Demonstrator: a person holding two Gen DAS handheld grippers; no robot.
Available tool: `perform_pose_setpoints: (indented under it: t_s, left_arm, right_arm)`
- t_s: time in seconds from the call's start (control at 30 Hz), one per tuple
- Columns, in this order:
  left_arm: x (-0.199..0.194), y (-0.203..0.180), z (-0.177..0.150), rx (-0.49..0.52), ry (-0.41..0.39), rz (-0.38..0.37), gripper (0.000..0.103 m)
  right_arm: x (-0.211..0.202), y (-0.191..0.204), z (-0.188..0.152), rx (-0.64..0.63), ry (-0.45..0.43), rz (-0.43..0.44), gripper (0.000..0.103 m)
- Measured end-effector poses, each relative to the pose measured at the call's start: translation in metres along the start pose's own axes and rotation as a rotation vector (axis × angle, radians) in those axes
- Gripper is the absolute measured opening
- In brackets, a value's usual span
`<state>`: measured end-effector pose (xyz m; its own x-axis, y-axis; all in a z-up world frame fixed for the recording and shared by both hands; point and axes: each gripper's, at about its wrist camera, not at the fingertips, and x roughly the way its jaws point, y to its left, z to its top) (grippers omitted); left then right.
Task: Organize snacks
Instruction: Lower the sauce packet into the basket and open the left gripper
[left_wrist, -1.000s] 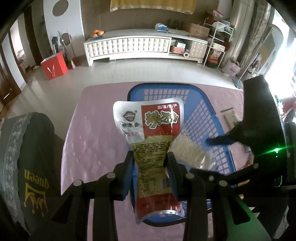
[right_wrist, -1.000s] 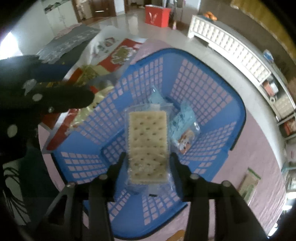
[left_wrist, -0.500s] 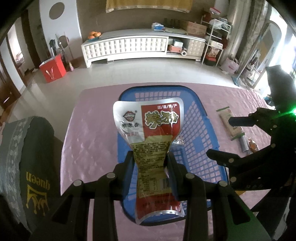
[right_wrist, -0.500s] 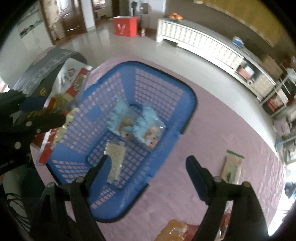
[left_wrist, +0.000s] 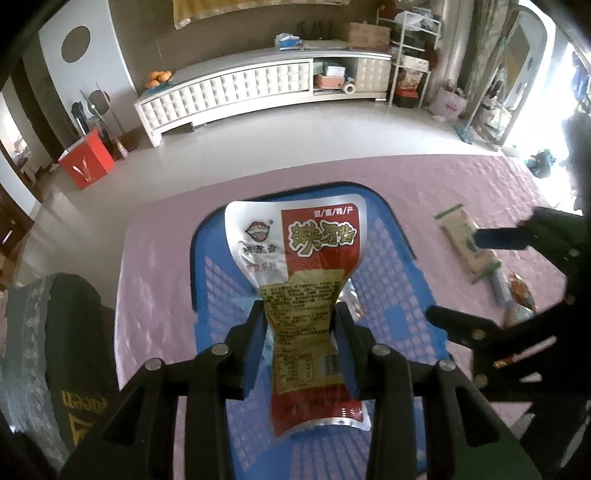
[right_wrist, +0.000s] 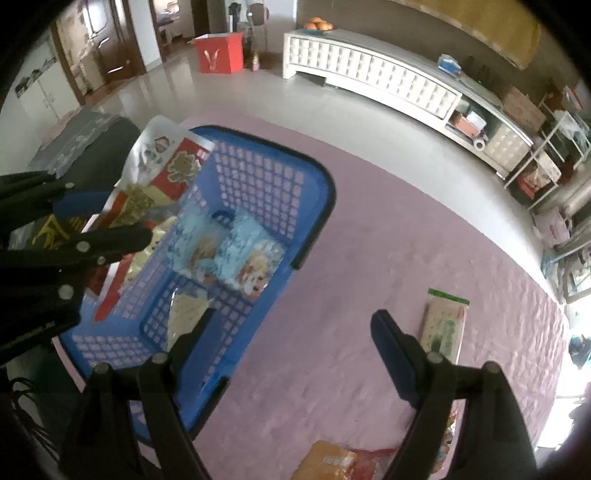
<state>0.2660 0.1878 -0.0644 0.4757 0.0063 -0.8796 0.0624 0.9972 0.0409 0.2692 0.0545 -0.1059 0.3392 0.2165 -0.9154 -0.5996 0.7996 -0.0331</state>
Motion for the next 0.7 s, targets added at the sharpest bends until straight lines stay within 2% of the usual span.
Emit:
perform_pose_setpoints:
  t_s: [0.03,0.07,0.13,0.17,0.2,0.43,0.7]
  left_arm:
    - [0.003,0.001,0.002,-0.004,0.007,0.004,0.041]
    - [0.009,0.004,0.007,-0.01,0.02,0.023,0.051]
    - [0.012,0.007,0.009,-0.01,0.019,0.046,0.058]
    - [0.011,0.008,0.009,-0.008,0.01,0.051,0.065]
    - [0.01,0.008,0.008,-0.008,0.002,0.055,0.066]
    - [-0.006,0.007,-0.003,-0.022,0.001,0.053,0.068]
    - [-0.051,-0.022,-0.005,0.0,-0.053,0.03,0.068]
  right_arm:
    - [0.001,-0.002,0.002,0.005,0.001,0.001,0.086]
    - [0.003,-0.004,0.004,0.01,0.003,0.001,0.086]
    - [0.005,-0.006,0.007,0.012,0.005,-0.004,0.086]
    - [0.005,-0.007,0.008,0.011,0.003,-0.005,0.086]
    - [0.004,-0.007,0.008,0.013,-0.002,-0.003,0.086]
    - [-0.009,-0.011,0.002,0.034,-0.019,0.018,0.086]
    - [-0.049,-0.024,-0.012,0.06,-0.064,0.014,0.086]
